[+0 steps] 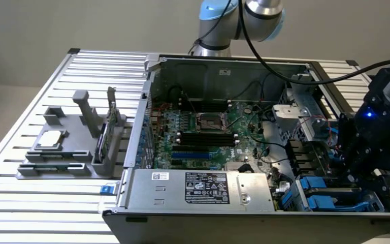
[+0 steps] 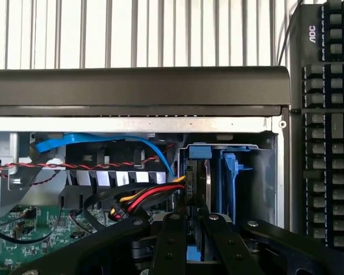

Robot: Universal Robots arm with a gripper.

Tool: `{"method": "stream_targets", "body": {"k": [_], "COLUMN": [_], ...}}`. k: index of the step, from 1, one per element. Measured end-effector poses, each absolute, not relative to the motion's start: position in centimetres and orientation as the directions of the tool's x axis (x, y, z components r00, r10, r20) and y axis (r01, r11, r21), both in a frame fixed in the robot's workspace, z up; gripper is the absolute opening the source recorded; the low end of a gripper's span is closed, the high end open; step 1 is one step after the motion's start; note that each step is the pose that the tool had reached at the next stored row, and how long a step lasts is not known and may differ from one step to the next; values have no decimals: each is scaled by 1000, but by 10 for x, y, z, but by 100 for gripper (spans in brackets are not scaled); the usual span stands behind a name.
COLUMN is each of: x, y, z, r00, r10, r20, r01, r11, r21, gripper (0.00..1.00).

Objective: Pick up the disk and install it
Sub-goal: 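Insert the first disk wire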

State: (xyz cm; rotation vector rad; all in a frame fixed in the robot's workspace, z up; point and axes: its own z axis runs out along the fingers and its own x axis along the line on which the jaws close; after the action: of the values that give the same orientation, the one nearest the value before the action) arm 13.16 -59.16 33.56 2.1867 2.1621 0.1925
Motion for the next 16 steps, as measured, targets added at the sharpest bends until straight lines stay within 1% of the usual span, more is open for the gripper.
{"method": "stream_targets", "body": {"k": [16], "x": [131], "y": [-592], "z": [333], "r00": [12], "r10": [999], "r20": [46], "r01": [990], "r11": [-18], "r21": [139], "gripper": [17]}}
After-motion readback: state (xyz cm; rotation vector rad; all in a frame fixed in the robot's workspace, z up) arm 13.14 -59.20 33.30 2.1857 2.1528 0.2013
